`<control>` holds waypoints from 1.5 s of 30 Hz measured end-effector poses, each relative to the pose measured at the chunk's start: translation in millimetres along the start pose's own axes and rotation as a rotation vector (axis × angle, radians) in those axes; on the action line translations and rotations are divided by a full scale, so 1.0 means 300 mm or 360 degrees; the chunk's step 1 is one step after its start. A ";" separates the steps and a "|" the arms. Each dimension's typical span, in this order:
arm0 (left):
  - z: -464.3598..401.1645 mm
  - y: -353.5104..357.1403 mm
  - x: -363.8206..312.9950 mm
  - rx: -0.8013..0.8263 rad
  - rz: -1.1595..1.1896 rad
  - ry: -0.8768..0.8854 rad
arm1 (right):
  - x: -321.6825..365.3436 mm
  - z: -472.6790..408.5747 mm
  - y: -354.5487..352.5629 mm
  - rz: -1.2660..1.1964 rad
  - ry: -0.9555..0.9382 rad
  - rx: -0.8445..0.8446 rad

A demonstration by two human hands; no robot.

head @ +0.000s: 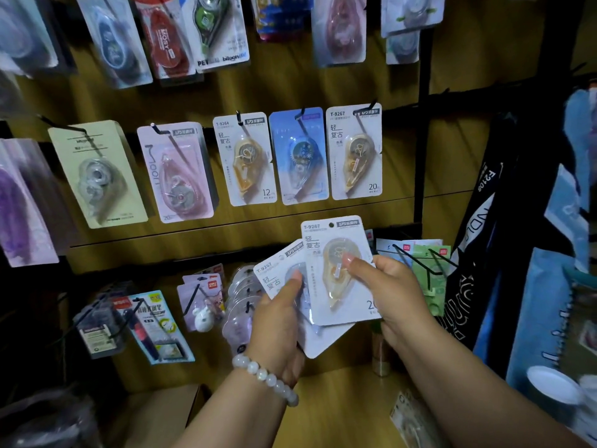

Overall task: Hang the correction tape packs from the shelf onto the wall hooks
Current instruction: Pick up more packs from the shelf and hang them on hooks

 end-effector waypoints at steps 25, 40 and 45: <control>0.009 0.001 -0.012 0.0040 -0.0136 0.0035 | 0.392 -0.251 -0.032 -0.0194 -0.0553 -0.0170; 0.009 -0.012 -0.003 -0.0008 -0.0098 -0.0013 | 0.283 -0.442 -0.016 0.0525 -0.0333 -0.0439; 0.008 -0.016 0.004 0.0006 -0.0096 0.0024 | 0.186 -0.224 -0.029 0.0566 -0.0244 -0.0293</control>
Point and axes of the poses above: each hand's wrist, its own z-axis away from the middle knuckle, its own y-axis out of the palm, x = y × z, the point moved 5 cm from there along -z, towards the middle knuckle, and after that the axes turned 4 degrees about -y, right-handed, at the moved point
